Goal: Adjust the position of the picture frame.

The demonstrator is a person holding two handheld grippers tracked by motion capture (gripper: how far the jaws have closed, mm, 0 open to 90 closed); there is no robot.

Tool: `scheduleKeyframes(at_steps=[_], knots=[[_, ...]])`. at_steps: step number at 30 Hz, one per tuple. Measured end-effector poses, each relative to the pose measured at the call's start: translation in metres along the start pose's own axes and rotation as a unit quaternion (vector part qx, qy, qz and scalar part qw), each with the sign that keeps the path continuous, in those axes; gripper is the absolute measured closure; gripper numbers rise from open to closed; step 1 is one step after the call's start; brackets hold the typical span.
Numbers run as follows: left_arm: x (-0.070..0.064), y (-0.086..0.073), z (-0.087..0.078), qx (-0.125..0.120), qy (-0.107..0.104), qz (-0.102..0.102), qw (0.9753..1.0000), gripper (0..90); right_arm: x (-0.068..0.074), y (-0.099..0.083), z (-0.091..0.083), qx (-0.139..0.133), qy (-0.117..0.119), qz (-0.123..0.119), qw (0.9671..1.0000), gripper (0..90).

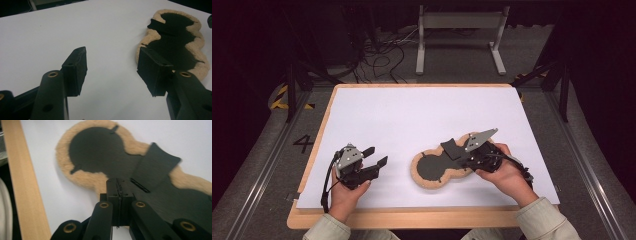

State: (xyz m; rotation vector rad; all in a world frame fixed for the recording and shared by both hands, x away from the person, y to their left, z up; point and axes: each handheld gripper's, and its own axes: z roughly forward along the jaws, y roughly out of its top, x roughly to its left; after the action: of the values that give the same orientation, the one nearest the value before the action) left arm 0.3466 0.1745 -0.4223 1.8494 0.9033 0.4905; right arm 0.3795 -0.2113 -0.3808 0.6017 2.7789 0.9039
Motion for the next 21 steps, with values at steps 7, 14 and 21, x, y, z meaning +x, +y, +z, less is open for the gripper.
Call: scheduleKeyframes(at_steps=[7, 14, 21], knots=[[0.000, 0.000, 0.000, 0.002, -0.001, 0.001, 1.0000, 41.2, 0.022, 0.010, 0.014, 0.027, 0.020, -0.038, 0.9987, 90.0], [0.000, 0.000, 0.002, 0.004, -0.005, -0.002, 1.0000, 41.0, 0.034, 0.007, 0.026, 0.055, 0.038, -0.058, 0.9961, 90.0], [0.000, -0.001, 0.002, 0.007, -0.006, -0.002, 1.0000, 41.0, 0.029, -0.006, 0.026, 0.087, 0.030, -0.032, 0.9952, 90.0]])
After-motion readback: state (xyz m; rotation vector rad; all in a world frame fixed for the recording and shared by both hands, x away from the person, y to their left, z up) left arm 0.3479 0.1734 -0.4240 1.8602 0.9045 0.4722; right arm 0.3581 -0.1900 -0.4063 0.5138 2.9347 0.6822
